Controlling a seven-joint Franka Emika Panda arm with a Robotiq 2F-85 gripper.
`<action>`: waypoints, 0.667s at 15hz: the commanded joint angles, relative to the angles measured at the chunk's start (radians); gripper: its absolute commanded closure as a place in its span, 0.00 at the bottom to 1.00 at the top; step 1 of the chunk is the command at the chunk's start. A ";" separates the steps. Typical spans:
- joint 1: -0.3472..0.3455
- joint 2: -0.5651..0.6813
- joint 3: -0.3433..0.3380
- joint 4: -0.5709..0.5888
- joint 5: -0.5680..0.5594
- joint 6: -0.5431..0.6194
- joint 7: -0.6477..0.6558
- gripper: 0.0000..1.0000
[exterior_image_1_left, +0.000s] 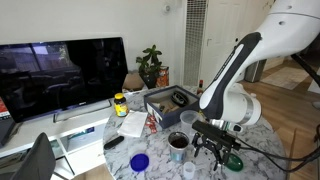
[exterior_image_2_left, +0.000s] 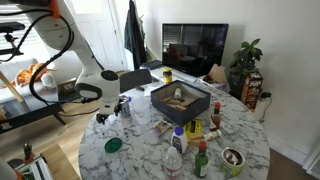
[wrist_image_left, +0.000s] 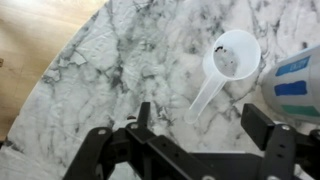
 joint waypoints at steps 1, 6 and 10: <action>-0.028 0.067 0.019 0.039 0.107 0.017 -0.049 0.14; -0.043 0.112 0.018 0.069 0.185 0.000 -0.072 0.46; -0.054 0.143 0.020 0.104 0.252 -0.018 -0.109 0.22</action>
